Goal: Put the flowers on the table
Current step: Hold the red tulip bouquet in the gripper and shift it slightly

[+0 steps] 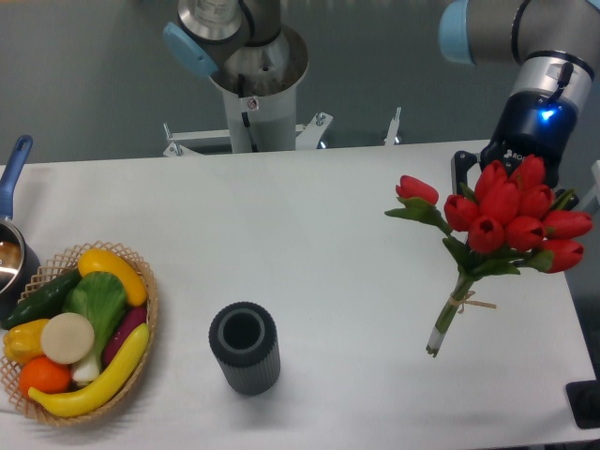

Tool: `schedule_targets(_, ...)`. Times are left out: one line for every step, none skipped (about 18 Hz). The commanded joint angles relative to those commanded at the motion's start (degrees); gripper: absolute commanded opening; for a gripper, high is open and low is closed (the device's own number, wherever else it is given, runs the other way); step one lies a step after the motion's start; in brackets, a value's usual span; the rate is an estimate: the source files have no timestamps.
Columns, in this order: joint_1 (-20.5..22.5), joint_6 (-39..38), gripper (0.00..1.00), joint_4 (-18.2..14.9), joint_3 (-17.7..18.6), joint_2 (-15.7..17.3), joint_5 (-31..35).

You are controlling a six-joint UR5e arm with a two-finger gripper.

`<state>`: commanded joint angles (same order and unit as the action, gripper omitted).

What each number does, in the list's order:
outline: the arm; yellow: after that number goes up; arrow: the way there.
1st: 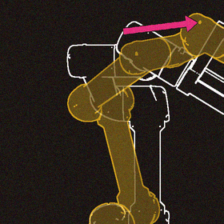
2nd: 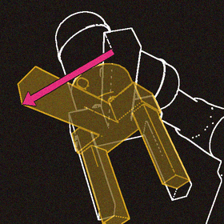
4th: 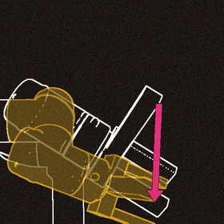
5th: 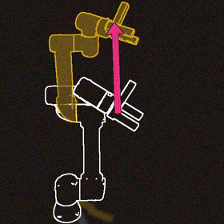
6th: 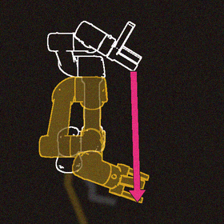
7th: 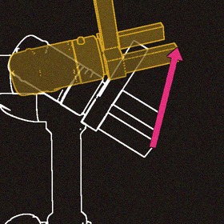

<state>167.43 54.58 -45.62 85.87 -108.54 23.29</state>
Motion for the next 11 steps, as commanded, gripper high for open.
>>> schedule_targets(0.0, -0.2, 0.38, 0.0, 0.2, 0.0, 0.0)
schedule_targets(-0.1, -0.2, 0.38, -0.1, 0.4, 0.1, 0.0)
schedule_targets(0.0, -0.2, 0.39, -0.1, 0.6, 0.1, 0.1)
schedule_targets(0.1, -0.3, 0.39, -0.2, 0.6, 0.1, 0.2)
schedule_targets(0.3, -0.3, 0.39, -0.3, 0.7, 0.3, 0.4)
schedule_targets(0.9, -0.3, 0.39, -0.3, 1.0, 0.9, 1.5)
schedule_targets(1.2, -0.3, 0.39, -0.3, 1.4, 1.4, 3.1)
schedule_targets(1.2, -0.2, 0.39, -0.3, 1.8, 2.1, 5.1)
schedule_targets(1.1, -0.1, 0.39, -0.3, 1.9, 2.7, 7.2)
schedule_targets(1.1, -0.1, 0.39, -0.3, 2.0, 3.3, 9.5)
schedule_targets(0.9, -0.1, 0.39, -0.4, 2.0, 3.8, 12.0)
